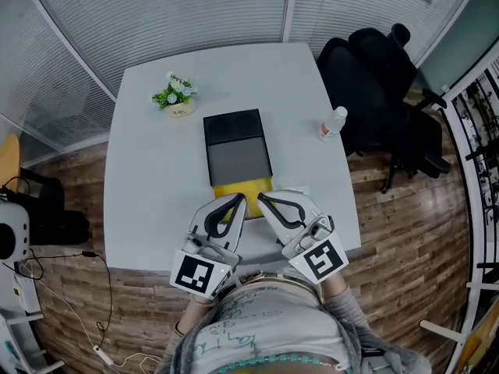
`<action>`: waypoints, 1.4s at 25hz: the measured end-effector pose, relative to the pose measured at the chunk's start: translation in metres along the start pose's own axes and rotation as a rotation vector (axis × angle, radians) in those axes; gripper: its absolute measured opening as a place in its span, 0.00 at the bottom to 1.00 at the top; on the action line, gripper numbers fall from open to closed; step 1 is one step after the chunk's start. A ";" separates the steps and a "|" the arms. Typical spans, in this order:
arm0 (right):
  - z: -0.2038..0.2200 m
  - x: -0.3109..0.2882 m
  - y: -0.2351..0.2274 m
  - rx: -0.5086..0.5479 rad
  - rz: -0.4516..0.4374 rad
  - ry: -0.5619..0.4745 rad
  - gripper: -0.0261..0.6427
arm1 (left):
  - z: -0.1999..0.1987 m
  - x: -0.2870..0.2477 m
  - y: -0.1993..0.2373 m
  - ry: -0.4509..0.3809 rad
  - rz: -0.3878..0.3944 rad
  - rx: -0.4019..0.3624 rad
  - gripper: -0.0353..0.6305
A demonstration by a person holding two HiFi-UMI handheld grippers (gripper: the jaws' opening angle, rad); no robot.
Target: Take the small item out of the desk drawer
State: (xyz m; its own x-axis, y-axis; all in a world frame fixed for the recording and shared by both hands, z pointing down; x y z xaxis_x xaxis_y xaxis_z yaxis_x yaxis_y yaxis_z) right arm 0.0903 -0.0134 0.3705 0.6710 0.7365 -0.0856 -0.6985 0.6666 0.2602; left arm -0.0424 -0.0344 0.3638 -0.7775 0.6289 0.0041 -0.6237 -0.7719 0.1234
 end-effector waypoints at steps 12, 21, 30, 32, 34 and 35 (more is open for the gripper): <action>-0.033 -0.002 0.008 -0.093 0.186 -0.138 0.04 | -0.023 0.012 -0.001 -0.102 -0.095 -0.056 0.05; -0.028 -0.009 0.011 -0.095 0.121 -0.087 0.04 | -0.013 0.012 0.001 -0.038 -0.083 -0.029 0.05; -0.020 -0.006 0.011 -0.103 0.117 -0.067 0.04 | -0.009 0.011 -0.003 -0.014 -0.073 -0.027 0.05; -0.019 -0.006 0.010 -0.098 0.113 -0.057 0.04 | -0.009 0.010 -0.003 -0.016 -0.070 -0.026 0.05; -0.019 -0.006 0.010 -0.100 0.115 -0.056 0.04 | -0.008 0.010 -0.002 -0.019 -0.068 -0.026 0.05; -0.019 -0.006 0.010 -0.103 0.116 -0.056 0.04 | -0.008 0.010 -0.002 -0.013 -0.068 -0.024 0.05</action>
State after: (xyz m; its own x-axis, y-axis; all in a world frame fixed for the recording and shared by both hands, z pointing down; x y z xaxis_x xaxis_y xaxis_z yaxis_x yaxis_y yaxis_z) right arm 0.0742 -0.0094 0.3555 0.5947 0.8039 -0.0065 -0.7923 0.5874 0.1651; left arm -0.0494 -0.0273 0.3557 -0.7324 0.6808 0.0099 -0.6767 -0.7295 0.0997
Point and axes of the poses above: the fingertips, and each gripper's own axes: x backward along the fingers, y to its left, z out of its underside, the point moved 8 cm from there along x, backward along the fingers, and after that the axes turned 1 degree about x, right-handed, at the moved point
